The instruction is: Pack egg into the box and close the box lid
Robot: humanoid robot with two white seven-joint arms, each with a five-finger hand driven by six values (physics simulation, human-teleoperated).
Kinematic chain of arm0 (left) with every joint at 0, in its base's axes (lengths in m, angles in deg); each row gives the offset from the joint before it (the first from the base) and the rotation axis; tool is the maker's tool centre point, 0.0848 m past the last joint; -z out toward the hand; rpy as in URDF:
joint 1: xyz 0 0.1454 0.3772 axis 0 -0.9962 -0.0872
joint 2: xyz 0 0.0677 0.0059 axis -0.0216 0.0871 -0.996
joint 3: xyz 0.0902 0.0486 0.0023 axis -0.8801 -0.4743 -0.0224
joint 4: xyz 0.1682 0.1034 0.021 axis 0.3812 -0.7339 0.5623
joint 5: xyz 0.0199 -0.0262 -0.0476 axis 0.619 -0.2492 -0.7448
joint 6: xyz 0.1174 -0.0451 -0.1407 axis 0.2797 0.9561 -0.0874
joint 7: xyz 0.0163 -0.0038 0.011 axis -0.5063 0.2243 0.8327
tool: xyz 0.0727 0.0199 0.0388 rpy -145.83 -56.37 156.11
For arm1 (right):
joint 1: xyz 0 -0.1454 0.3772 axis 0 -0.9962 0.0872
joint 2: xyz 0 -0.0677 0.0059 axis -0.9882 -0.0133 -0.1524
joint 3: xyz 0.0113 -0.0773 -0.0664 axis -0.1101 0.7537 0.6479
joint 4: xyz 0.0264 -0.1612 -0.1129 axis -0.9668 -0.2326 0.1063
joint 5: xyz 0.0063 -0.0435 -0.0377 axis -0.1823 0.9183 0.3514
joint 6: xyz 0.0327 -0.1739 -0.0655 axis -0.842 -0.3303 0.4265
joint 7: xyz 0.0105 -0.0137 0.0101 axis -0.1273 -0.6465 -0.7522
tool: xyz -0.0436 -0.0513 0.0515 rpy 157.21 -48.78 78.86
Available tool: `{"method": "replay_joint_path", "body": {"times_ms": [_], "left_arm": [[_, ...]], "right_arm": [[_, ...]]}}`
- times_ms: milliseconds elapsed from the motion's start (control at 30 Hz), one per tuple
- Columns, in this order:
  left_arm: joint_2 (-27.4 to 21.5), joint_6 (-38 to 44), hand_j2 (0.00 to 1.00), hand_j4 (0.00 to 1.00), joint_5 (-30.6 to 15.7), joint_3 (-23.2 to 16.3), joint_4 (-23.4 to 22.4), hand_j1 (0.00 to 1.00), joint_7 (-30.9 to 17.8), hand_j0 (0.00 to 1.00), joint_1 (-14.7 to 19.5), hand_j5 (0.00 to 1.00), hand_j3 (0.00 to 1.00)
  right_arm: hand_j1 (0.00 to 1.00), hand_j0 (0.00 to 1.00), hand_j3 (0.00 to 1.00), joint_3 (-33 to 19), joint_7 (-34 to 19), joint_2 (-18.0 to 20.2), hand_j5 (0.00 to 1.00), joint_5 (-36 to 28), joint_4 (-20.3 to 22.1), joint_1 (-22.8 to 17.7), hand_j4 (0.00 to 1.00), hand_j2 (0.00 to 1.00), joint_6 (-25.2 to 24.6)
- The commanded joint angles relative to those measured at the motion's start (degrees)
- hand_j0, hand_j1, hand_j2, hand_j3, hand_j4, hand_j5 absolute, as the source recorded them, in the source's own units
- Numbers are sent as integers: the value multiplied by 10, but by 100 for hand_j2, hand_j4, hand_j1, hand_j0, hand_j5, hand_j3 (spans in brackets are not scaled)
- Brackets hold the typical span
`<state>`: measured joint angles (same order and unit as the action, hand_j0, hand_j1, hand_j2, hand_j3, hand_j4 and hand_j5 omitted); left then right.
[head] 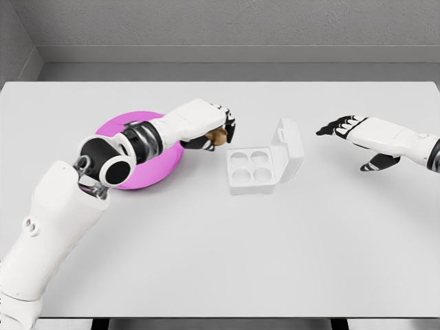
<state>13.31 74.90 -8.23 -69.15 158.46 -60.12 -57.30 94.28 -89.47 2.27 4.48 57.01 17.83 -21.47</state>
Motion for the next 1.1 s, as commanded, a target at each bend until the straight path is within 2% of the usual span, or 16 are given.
{"method": "replay_joint_path", "body": {"times_ms": [0, 500, 933, 1067], "left_arm": [[11, 0, 30, 30, -1, -1, -3, 30, 0, 30, 0, 30, 30], [73, 0, 31, 31, -2, -4, -34, 31, 0, 31, -5, 31, 31], [88, 0, 31, 31, -11, -2, -78, 31, 0, 31, -12, 31, 31], [91, 0, 32, 32, -11, -2, -79, 32, 0, 32, -14, 32, 32]], "right_arm": [[100, 100, 100, 0, 1, 1, 100, -4, 0, 0, 100, 100, -1], [100, 100, 100, 0, 0, 2, 100, -4, 1, -1, 100, 100, -1], [100, 100, 100, 0, 1, 2, 100, -4, 2, -1, 100, 100, -1], [100, 100, 100, 0, 1, 2, 100, -4, 2, -1, 100, 100, -1]]}}
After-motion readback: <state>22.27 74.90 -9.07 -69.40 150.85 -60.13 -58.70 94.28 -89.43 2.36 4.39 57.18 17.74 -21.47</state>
